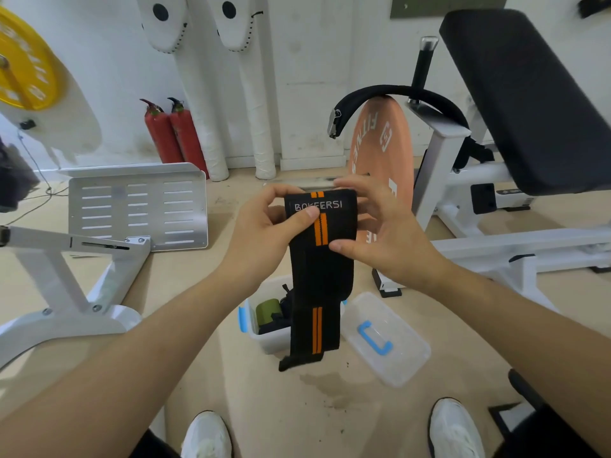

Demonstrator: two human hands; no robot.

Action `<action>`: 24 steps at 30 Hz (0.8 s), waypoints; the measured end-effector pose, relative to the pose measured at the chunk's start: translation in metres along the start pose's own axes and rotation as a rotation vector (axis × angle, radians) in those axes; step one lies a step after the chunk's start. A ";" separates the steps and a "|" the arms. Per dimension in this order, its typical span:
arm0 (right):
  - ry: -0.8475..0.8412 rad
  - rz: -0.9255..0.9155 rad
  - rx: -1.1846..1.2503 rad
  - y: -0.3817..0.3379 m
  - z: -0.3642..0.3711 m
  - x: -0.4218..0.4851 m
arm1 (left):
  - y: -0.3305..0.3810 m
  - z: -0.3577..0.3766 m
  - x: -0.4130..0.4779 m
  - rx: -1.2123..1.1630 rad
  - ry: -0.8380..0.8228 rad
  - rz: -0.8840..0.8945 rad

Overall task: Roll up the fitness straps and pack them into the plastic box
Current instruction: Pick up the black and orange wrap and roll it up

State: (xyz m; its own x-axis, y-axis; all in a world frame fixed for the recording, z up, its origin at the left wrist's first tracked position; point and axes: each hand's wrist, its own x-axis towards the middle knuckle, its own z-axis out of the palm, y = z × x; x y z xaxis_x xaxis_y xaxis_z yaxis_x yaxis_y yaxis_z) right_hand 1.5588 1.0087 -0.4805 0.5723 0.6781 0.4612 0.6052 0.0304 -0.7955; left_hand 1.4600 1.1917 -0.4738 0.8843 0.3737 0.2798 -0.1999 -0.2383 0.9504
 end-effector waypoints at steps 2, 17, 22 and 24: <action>-0.018 -0.031 -0.019 0.001 0.005 -0.002 | 0.002 0.001 -0.001 -0.066 0.012 -0.054; 0.028 0.337 0.665 -0.007 -0.002 0.006 | 0.001 -0.008 -0.003 0.261 -0.276 0.292; -0.010 0.413 0.746 -0.006 0.001 0.007 | -0.001 -0.011 -0.001 0.412 -0.207 0.413; -0.021 0.442 0.759 -0.006 0.002 0.007 | -0.003 -0.015 0.001 0.516 -0.196 0.504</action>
State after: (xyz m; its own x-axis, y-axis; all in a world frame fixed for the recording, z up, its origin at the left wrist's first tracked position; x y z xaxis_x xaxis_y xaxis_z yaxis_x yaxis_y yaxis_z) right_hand 1.5579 1.0147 -0.4729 0.6524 0.7564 0.0478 -0.2052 0.2370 -0.9496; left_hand 1.4550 1.2057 -0.4741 0.8065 -0.0475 0.5893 -0.4206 -0.7465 0.5155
